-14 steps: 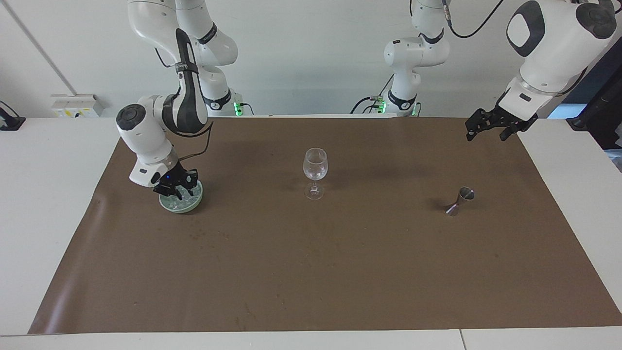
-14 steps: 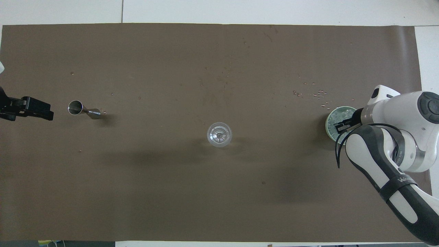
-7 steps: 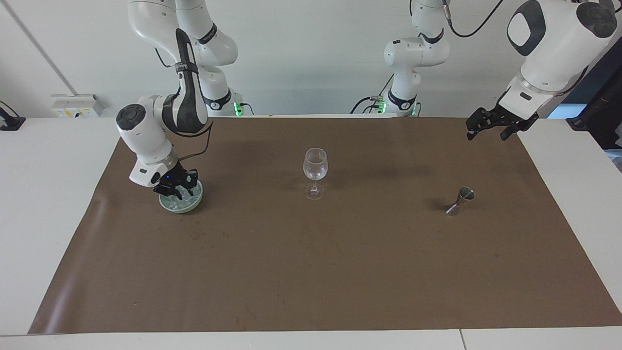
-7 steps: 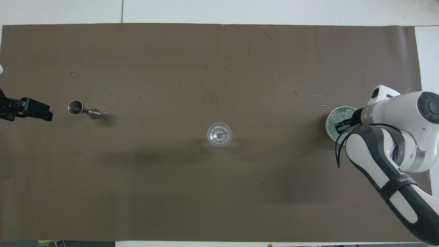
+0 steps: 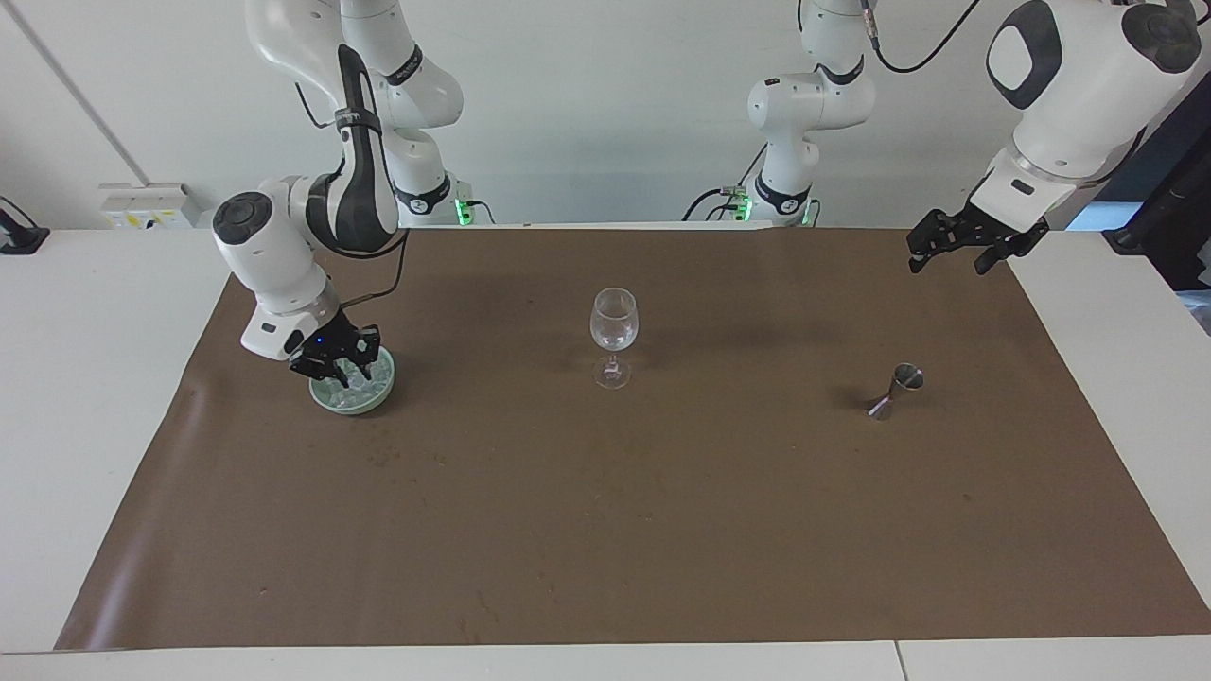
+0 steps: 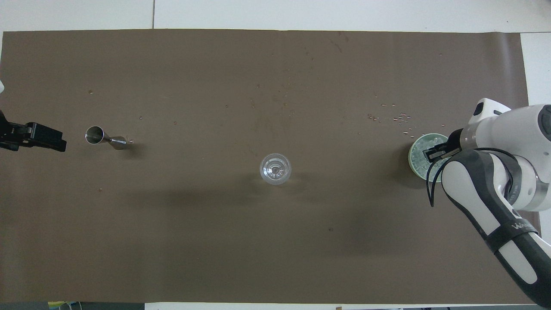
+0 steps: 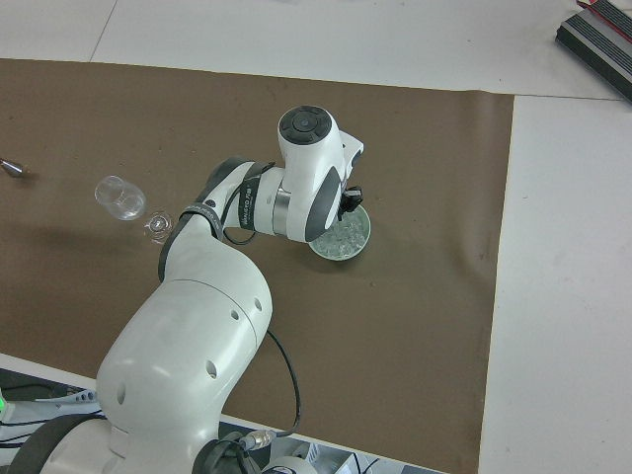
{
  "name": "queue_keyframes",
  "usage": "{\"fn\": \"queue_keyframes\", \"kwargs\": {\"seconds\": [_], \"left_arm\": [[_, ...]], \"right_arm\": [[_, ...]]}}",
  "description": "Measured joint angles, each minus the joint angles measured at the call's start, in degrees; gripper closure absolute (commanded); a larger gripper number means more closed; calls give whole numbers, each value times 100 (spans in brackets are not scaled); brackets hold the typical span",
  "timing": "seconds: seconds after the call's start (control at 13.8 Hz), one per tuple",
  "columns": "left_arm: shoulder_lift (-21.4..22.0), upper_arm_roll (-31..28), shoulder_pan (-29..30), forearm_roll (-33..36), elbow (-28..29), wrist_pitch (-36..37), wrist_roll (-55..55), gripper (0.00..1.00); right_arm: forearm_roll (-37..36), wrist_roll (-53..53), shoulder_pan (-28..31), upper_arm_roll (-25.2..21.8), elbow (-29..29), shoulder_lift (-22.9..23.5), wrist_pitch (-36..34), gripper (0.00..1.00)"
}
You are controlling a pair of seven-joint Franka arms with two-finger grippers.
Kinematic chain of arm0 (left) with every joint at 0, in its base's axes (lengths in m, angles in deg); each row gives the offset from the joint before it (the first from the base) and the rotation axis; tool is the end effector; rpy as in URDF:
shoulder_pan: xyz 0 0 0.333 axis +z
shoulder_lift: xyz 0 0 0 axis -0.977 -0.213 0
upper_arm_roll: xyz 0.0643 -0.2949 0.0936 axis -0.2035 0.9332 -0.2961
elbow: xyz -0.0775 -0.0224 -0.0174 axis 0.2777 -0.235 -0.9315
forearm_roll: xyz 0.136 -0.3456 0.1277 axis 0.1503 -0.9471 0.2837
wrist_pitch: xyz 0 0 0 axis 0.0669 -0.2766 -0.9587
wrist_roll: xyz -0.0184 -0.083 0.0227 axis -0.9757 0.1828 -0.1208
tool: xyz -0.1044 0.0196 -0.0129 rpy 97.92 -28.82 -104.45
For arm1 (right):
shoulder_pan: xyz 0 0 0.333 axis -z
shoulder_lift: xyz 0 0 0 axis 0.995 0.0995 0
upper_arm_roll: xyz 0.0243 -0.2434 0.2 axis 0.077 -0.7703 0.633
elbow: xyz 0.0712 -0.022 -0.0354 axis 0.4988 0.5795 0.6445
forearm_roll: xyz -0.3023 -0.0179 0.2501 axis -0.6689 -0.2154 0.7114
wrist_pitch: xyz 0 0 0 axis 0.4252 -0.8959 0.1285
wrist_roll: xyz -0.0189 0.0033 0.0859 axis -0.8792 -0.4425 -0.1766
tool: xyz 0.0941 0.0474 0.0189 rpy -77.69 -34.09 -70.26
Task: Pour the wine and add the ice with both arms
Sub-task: 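Lift the ice out of the green bowl with the right gripper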
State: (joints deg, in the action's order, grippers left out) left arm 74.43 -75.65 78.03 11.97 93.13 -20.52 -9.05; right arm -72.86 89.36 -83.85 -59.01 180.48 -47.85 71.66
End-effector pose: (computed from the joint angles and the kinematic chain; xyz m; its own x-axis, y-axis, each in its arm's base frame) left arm 0.5411 -0.0128 0.5878 0.9905 -0.1078 -0.0848 -0.1070 -0.9942 0.0148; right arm 0.5398 -0.0269 0.3676 0.9340 0.3565 0.0239 0.3572 -0.9327 -0.0498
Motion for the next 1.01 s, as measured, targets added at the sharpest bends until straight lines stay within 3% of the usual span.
{"fn": "queue_keyframes", "kwargs": {"seconds": [0.29,0.51,0.72,1.01], "left_arm": [[0,0,4,0,0,-164,0,0],[0,-2,13,0,1,-155,0,0],[0,-7,20,1,5,-17,-7,0],[0,-7,21,1,5,13,-7,0]], "right_arm": [[0,-80,-19,25,-655,-177,-915,100],[1,-840,-205,205,-1284,-198,-1661,100],[2,-2107,-805,289,-1871,-215,-2181,100],[5,-3716,-1703,316,-2268,-215,-2298,100]]}}
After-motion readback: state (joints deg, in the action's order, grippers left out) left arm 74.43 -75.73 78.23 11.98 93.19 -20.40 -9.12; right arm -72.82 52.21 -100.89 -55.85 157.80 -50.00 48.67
